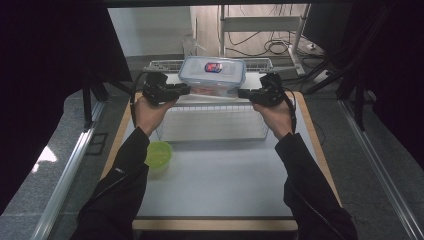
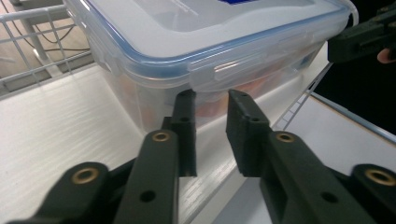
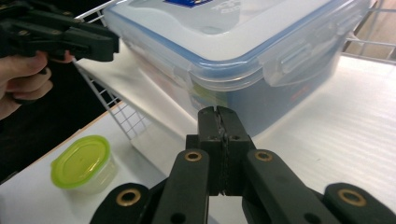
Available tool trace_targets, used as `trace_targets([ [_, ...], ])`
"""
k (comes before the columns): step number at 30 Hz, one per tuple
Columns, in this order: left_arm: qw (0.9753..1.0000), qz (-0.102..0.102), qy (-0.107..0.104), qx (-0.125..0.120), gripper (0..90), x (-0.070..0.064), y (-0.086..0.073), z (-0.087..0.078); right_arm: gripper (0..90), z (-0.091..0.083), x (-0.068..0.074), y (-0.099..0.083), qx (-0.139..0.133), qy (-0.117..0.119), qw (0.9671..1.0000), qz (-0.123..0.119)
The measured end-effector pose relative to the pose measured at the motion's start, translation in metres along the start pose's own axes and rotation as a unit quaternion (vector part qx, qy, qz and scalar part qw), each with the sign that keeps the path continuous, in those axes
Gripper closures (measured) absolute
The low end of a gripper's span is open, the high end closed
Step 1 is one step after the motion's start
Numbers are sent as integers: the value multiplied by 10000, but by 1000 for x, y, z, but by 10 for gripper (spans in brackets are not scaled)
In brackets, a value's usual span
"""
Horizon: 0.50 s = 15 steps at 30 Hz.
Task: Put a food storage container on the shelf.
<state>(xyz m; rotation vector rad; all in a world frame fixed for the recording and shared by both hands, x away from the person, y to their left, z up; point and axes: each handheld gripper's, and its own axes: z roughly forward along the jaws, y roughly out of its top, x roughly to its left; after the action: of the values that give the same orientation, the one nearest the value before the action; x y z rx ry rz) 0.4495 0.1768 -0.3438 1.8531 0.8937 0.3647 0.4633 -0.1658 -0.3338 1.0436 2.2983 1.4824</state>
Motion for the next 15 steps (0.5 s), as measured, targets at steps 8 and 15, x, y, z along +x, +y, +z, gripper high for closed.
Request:
trace_targets([
  [8, 10000, -57, -69, -8, 798, 1, 0, 2, 895, 5, -10, 4, -109, -226, 9995, 165],
  [15, 9999, 3, -158, -30, 753, -3, -2, 2, 887, 7, -10, 5, -146, -257, 9995, 120],
])
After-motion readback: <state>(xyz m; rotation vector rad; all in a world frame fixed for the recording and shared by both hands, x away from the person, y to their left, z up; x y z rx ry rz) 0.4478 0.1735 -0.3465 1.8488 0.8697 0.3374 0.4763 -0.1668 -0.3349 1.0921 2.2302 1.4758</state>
